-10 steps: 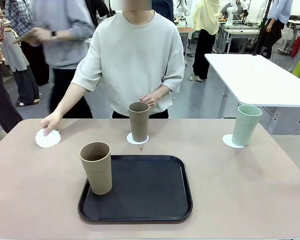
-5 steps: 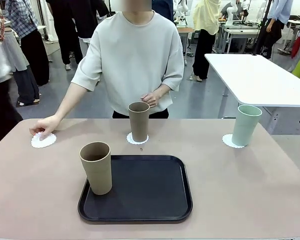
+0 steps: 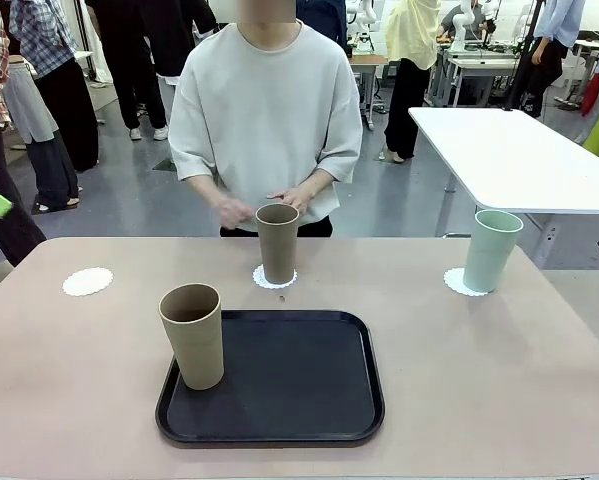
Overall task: Place coasters on the table and set cups on them.
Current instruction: Take one Reusable plastic cup from the Flat Tray and place it on a coaster set by the human.
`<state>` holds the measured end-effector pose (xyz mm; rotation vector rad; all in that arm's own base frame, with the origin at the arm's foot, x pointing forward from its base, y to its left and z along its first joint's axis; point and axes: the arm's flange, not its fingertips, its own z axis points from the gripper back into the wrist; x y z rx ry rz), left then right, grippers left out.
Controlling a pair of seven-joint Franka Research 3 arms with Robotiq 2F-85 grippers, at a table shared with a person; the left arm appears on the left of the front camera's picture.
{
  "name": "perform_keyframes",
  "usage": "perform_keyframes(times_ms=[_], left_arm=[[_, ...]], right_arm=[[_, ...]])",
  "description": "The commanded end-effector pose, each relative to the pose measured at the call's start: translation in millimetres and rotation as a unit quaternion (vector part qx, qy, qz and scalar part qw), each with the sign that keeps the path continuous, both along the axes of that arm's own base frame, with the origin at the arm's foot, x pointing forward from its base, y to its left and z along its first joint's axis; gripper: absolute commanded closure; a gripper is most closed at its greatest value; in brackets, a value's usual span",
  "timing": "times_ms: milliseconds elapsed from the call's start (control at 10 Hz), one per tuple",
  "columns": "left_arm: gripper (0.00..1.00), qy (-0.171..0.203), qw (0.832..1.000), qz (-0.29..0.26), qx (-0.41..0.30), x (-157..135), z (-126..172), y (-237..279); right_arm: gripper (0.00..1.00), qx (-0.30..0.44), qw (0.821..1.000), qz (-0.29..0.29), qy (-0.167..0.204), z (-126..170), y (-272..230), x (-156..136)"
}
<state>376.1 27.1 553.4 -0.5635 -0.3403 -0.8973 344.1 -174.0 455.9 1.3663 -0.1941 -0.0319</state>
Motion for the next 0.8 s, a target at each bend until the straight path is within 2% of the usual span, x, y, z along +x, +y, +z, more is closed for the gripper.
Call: perform_keyframes(times_ms=[0, 200, 300, 500, 600, 700], left_arm=[[0.00, -0.051, 0.992, -0.112, 0.014, -14, -30, -32], [0.00, -0.023, 0.974, -0.197, 0.112, -25, -48, -73], [0.00, -0.030, 0.965, -0.217, 0.146, -31, -53, -88], [0.00, -0.092, 0.954, -0.211, 0.192, -36, -67, -112], [0.00, -0.114, 0.963, -0.183, 0.160, -37, -66, -112], [0.00, -0.045, 0.957, -0.234, 0.168, -32, -62, -109]], right_arm=[[0.00, 0.003, 1.000, 0.004, -0.003, 1, -3, 1], [0.00, 0.003, 1.000, 0.004, -0.003, 1, -3, 1], [0.00, 0.003, 1.000, 0.004, -0.003, 1, -3, 1], [0.00, 0.003, 1.000, 0.004, -0.003, 1, -3, 1], [0.00, 0.003, 1.000, 0.004, -0.003, 1, -3, 1], [0.00, 0.003, 1.000, 0.004, -0.003, 1, -3, 1]])
